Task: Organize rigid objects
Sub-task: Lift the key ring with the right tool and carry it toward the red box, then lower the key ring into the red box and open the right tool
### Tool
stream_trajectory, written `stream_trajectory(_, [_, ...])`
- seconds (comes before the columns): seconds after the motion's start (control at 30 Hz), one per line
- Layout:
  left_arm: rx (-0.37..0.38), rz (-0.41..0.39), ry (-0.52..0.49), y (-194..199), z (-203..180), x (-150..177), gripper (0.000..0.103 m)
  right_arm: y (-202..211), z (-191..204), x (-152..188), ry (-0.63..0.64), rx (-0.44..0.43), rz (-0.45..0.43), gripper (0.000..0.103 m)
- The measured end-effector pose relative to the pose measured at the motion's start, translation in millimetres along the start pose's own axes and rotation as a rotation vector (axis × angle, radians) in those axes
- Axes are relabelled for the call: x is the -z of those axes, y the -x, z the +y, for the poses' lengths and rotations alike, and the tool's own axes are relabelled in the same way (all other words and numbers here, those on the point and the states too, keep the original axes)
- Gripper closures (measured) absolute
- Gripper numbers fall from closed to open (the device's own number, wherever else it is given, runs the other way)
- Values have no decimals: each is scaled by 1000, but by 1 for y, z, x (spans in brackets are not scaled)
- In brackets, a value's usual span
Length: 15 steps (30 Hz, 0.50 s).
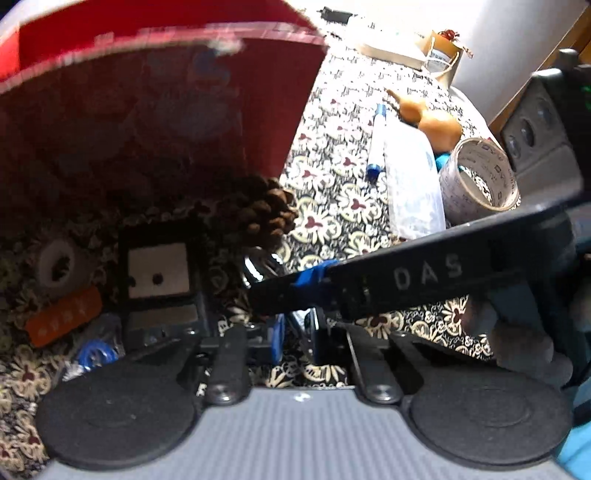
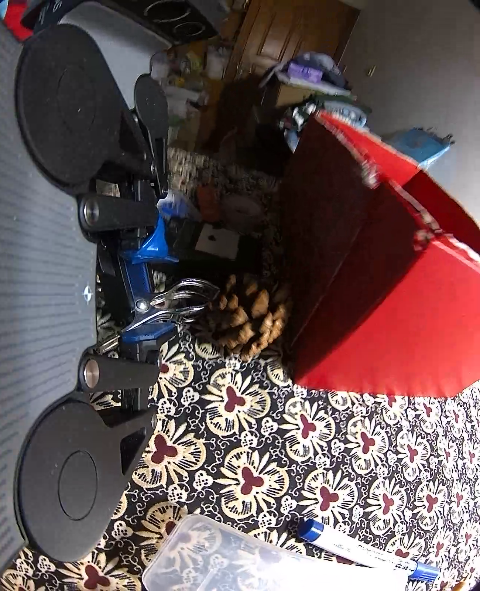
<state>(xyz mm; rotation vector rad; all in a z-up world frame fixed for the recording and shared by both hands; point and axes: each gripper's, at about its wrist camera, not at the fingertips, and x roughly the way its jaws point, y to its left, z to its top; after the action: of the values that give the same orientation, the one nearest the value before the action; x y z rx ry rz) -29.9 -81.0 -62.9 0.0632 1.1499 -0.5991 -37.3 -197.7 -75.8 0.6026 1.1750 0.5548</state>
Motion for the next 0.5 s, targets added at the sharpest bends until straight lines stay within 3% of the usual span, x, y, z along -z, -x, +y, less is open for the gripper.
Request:
stream_trajectory(0.23, [-22, -86, -41, 39, -20, -6, 94, 44, 20, -2, 55, -74, -63, 87])
stream_trajectory(0.5, [-41, -257, -169, 106, -22, -39, 94, 84, 71, -41, 155, -118, -237, 88])
